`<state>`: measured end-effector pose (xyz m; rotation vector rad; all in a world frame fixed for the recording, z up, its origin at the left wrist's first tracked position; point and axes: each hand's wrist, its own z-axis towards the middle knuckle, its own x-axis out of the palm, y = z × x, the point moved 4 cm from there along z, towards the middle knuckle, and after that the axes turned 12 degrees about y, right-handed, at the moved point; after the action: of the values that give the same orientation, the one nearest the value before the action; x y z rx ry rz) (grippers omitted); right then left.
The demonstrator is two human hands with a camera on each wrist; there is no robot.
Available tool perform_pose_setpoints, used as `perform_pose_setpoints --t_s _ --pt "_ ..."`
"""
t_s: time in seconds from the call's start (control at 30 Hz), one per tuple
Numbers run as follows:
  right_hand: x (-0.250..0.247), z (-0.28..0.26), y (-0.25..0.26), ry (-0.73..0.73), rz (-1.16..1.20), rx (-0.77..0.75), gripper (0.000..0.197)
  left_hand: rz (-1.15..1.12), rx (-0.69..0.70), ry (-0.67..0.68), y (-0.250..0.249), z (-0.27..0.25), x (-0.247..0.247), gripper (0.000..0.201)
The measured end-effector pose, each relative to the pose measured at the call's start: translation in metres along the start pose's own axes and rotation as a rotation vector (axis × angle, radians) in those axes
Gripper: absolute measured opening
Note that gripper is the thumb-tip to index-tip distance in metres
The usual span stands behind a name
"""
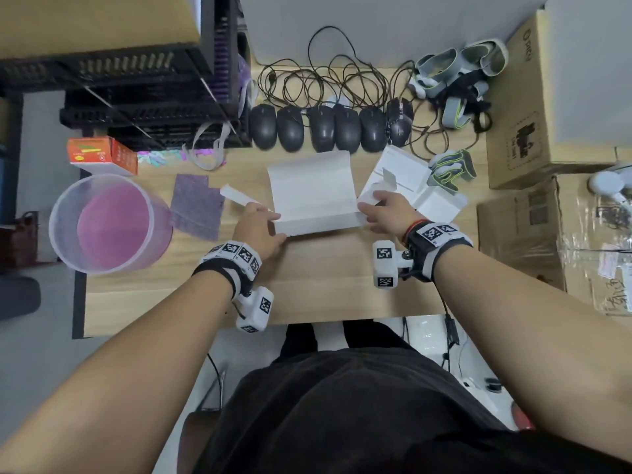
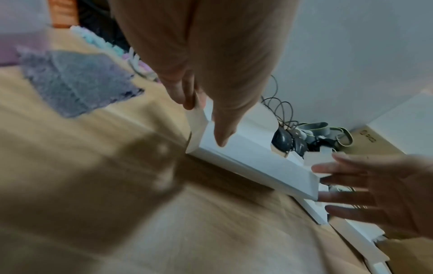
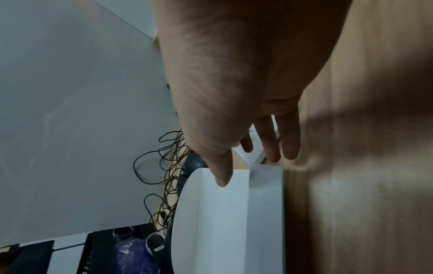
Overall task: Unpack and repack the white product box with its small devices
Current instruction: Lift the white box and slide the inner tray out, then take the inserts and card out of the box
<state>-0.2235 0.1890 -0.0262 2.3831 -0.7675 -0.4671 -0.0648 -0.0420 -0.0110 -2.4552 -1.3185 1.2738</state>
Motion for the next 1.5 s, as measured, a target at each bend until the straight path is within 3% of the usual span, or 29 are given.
perform_pose_setpoints --t_s 0.2,0.33,0.43,0.6,0.7,0.8,0.9,1.0,1.13,1.27,1.33,1.4,1.5 --pt "0.0 0.007 -0.024 -0.081 0.16 0.057 0.056 -0.175 -0.073 -0.013 0.022 0.006 0.018 0.043" --pt "-0.005 0.005 -0.022 -0.201 0.112 -0.051 0.037 -0.247 -0.065 -0.209 0.02 0.005 0.01 0.027" --pt "-0.002 0.001 -0.023 -0.191 0.18 -0.082 0.037 -0.259 -0.056 -0.33 0.016 0.004 0.001 0.039" --pt "0.006 -0.001 -0.04 -0.078 0.295 0.095 0.03 -0.125 -0.2 -0.154 0.015 0.005 0.012 0.049" --pt "0.005 -0.004 -0.042 -0.037 0.232 0.18 0.022 -0.078 -0.292 -0.055 0.014 0.005 0.017 0.052" --pt "-0.005 -0.005 -0.032 -0.056 0.1 0.189 0.016 -0.034 -0.218 -0.079 0.011 0.008 0.014 0.054" --pt "-0.021 -0.002 -0.018 -0.148 -0.062 0.144 0.025 0.18 -0.058 -0.166 0.002 0.013 0.007 0.048" --pt "-0.038 0.004 -0.013 -0.304 -0.218 0.119 0.03 0.258 -0.066 -0.197 -0.002 0.018 0.004 0.034" --pt "-0.042 0.006 -0.018 -0.345 -0.353 0.122 0.023 -0.003 -0.058 -0.202 0.005 0.03 0.009 0.04" --pt "-0.045 0.009 -0.028 -0.362 -0.32 0.123 0.026 -0.281 -0.148 -0.297 0.01 0.038 0.007 0.021" --pt "-0.051 0.01 -0.03 -0.386 -0.274 0.141 0.039 -0.256 -0.224 -0.325 0.011 0.037 0.002 0.017" --pt "-0.058 0.011 -0.032 -0.38 -0.25 0.195 0.047 -0.235 -0.209 -0.373 0.01 0.038 -0.004 0.019" --pt "-0.073 0.012 -0.037 -0.397 -0.222 0.236 0.042 -0.278 -0.139 -0.394 0.01 0.04 -0.013 0.025"
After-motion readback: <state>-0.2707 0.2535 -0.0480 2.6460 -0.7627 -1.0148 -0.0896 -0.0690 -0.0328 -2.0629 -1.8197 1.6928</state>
